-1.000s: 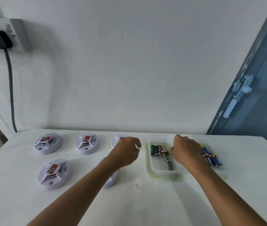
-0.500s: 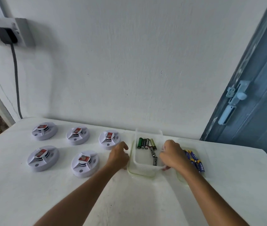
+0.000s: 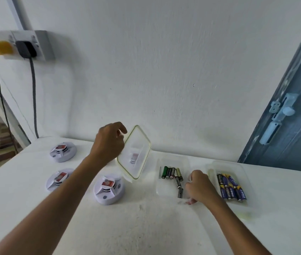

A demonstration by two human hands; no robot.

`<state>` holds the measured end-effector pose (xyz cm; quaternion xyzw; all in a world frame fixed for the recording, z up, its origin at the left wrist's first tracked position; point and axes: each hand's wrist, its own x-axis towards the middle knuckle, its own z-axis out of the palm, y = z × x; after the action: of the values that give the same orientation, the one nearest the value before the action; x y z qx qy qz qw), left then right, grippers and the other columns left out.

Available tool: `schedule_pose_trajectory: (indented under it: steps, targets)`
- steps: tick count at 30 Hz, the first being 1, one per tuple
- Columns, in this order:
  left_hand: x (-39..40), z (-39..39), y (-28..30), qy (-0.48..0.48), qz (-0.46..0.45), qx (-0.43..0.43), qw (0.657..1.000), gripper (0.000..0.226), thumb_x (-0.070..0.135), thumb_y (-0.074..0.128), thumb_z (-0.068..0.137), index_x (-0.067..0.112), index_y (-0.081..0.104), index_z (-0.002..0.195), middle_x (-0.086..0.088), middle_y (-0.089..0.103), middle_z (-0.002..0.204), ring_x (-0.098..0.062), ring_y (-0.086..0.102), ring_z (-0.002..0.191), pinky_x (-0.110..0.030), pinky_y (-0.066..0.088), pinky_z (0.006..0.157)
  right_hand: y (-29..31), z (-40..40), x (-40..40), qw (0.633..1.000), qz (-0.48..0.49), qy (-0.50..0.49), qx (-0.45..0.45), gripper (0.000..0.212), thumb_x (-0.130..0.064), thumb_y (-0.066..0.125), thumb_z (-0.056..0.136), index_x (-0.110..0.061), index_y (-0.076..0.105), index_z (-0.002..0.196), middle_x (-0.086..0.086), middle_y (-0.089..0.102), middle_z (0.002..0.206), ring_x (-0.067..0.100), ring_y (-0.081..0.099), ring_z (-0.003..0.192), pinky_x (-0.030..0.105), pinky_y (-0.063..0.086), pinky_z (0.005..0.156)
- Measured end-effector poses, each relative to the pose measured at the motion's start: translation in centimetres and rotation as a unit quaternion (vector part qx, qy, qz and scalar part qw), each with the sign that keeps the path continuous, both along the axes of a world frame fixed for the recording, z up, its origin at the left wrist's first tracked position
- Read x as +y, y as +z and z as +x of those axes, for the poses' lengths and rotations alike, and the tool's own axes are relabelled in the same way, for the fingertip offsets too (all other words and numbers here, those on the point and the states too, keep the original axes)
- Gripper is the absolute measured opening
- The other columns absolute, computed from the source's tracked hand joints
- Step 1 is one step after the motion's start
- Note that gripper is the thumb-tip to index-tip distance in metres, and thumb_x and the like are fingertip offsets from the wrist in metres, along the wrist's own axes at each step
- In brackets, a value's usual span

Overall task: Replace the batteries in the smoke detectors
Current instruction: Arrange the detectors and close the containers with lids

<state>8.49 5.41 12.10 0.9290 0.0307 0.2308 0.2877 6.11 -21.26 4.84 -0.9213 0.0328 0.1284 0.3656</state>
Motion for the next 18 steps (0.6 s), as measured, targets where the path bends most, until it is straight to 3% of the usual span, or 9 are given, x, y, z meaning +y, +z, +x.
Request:
schedule_pose_trajectory:
  steps: [3, 6, 8, 9, 10, 11, 13, 15, 18]
  targets:
    - [0.7, -0.3, 0.2, -0.001, -0.076, -0.007, 0.997, 0.015, -0.001, 0.054, 0.093, 0.009, 0.066, 0.092, -0.002, 0.061, 0.089, -0.006, 0.060, 0.051, -0.012, 0.046, 0.048, -0.9, 0.1, 0.2, 1.000, -0.001, -0.007, 0.005, 0.026, 0.003, 0.040, 0.086, -0.015, 0.031, 0.069, 0.006, 0.038, 0.063, 0.026, 0.068, 0.049, 0.018, 0.032, 0.032]
    - [0.8, -0.7, -0.2, -0.008, -0.239, -0.003, 0.971, 0.020, -0.007, 0.052, 0.093, 0.008, 0.063, 0.085, -0.003, 0.058, 0.091, -0.013, 0.067, 0.050, -0.029, 0.060, 0.053, -1.1, 0.2, 0.5, 0.992, -0.125, 0.004, -0.020, 0.018, -0.020, 0.047, 0.095, -0.009, 0.042, 0.081, 0.009, 0.054, 0.079, 0.027, 0.069, 0.074, 0.023, 0.041, 0.051]
    - [0.7, -0.8, -0.6, -0.015, -0.338, -0.007, 0.941, 0.023, -0.010, 0.052, 0.092, 0.008, 0.061, 0.082, -0.010, 0.056, 0.091, -0.025, 0.069, 0.056, -0.037, 0.060, 0.053, -0.2, 0.1, 0.9, 0.971, -0.217, -0.002, -0.101, 0.037, -0.044, 0.045, 0.097, -0.009, 0.053, 0.107, 0.009, 0.059, 0.103, 0.027, 0.063, 0.094, 0.028, 0.042, 0.067]
    - [0.4, -1.0, -0.8, -0.016, -0.366, -0.007, 0.930, 0.021, -0.011, 0.051, 0.092, 0.006, 0.060, 0.082, -0.013, 0.056, 0.091, -0.028, 0.068, 0.058, -0.036, 0.060, 0.052, 0.4, 0.1, 1.2, 0.979, -0.153, -0.015, -0.131, 0.047, -0.050, 0.046, 0.095, -0.009, 0.053, 0.118, 0.009, 0.060, 0.108, 0.027, 0.062, 0.096, 0.032, 0.045, 0.072]
    - [-0.1, -1.2, -1.1, -0.020, -0.388, -0.005, 0.922, 0.019, -0.011, 0.051, 0.093, 0.003, 0.059, 0.084, -0.014, 0.055, 0.091, -0.029, 0.068, 0.058, -0.035, 0.059, 0.052, 1.1, 0.1, 1.7, 0.992, 0.004, -0.035, -0.123, 0.052, -0.052, 0.051, 0.093, -0.010, 0.052, 0.123, 0.009, 0.061, 0.108, 0.026, 0.064, 0.092, 0.036, 0.050, 0.074]
    - [-0.8, -1.5, -1.4, -0.028, -0.407, 0.000, 0.913, 0.016, -0.010, 0.051, 0.094, 0.001, 0.058, 0.085, -0.015, 0.054, 0.091, -0.028, 0.069, 0.058, -0.036, 0.060, 0.052, 2.1, 0.1, 2.3, 0.975, 0.202, -0.053, -0.073, 0.051, -0.049, 0.056, 0.090, -0.009, 0.053, 0.123, 0.010, 0.062, 0.104, 0.025, 0.065, 0.085, 0.041, 0.055, 0.073]
    - [-2.5, -1.9, -2.4, -0.043, -0.434, 0.017, 0.900, 0.015, -0.010, 0.051, 0.094, 0.001, 0.058, 0.086, -0.014, 0.055, 0.089, -0.028, 0.070, 0.059, -0.039, 0.060, 0.056, 3.0, 0.2, 3.1, 0.874, 0.482, -0.057, 0.037, 0.040, -0.034, 0.062, 0.088, -0.004, 0.057, 0.115, 0.017, 0.065, 0.103, 0.031, 0.068, 0.081, 0.044, 0.058, 0.069]
    - [-4.2, -2.2, -3.3, -0.043, -0.385, 0.013, 0.922, 0.018, -0.006, 0.053, 0.093, 0.009, 0.060, 0.085, -0.006, 0.061, 0.089, -0.030, 0.072, 0.076, -0.037, 0.060, 0.066, 3.5, 0.1, 3.3, 0.812, 0.576, -0.068, 0.057, 0.020, -0.011, 0.058, 0.091, -0.001, 0.056, 0.108, 0.028, 0.066, 0.103, 0.043, 0.069, 0.084, 0.049, 0.057, 0.070]
    - [-6.3, -3.0, -3.5, -0.077, -0.153, -0.022, 0.985, 0.017, 0.016, 0.058, 0.095, 0.019, 0.064, 0.110, -0.001, 0.054, 0.127, -0.020, 0.053, 0.123, -0.020, 0.040, 0.089, 4.5, -0.4, 3.2, 0.857, 0.504, -0.088, -0.050, 0.018, 0.000, 0.055, 0.090, -0.001, 0.056, 0.108, 0.026, 0.068, 0.098, 0.041, 0.070, 0.076, 0.048, 0.057, 0.069]
